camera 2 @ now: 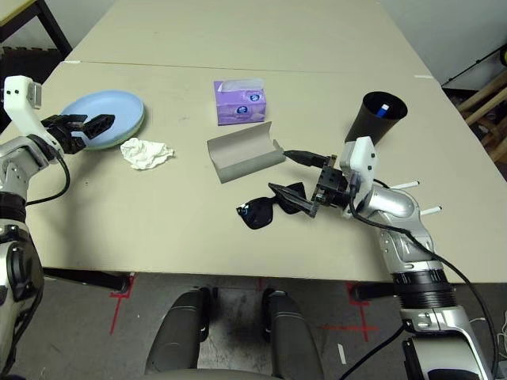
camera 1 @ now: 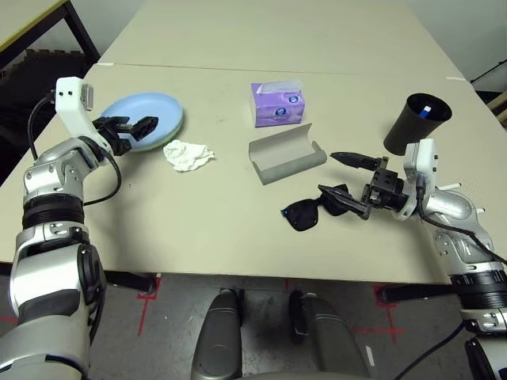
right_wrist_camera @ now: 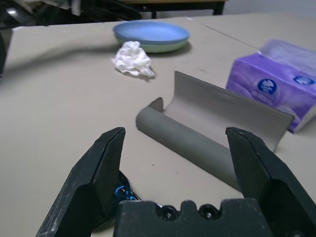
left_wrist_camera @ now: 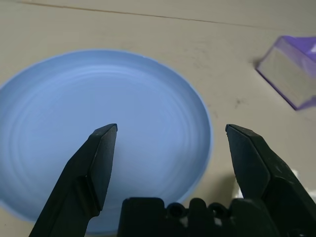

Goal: Organize and tidy the items on the table.

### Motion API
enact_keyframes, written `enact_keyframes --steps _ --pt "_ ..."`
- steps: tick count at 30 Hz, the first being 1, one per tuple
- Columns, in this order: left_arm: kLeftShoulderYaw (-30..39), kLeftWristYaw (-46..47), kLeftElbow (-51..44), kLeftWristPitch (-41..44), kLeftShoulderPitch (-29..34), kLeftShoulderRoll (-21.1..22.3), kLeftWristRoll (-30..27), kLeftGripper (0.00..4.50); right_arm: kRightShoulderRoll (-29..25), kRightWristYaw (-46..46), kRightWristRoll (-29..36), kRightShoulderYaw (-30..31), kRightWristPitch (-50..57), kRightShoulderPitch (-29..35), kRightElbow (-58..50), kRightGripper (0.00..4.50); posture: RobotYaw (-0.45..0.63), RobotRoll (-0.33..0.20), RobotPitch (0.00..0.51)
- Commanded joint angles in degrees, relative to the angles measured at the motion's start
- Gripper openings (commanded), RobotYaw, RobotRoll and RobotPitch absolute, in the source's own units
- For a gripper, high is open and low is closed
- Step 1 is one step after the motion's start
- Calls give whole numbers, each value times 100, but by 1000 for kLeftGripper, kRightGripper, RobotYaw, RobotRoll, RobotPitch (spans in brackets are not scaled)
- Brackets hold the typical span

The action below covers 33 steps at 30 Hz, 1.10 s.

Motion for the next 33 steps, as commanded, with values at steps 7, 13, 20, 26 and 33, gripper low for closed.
enact_keyframes --steps 7,13,20,26,33 --pt "-903 -1578 -1141 485 552 214 -71 4463 -27 -71 -15 -101 25 107 45 4500 157 0 181" --pt "-1288 -1896 -1302 422 669 157 122 4463 3 -92 -4 -75 40 118 -57 4500 152 0 180" --pt "-1546 -1768 -954 20 607 37 447 4463 12 -144 42 -58 166 141 -301 4500 146 0 179" --pt "-1557 -1647 -589 -360 481 17 626 4463 -4 -152 63 -66 244 162 -410 4500 142 0 177" --pt "-1545 -1625 -517 -494 453 15 679 4463 16 -118 58 -56 211 160 -369 4500 147 0 174"
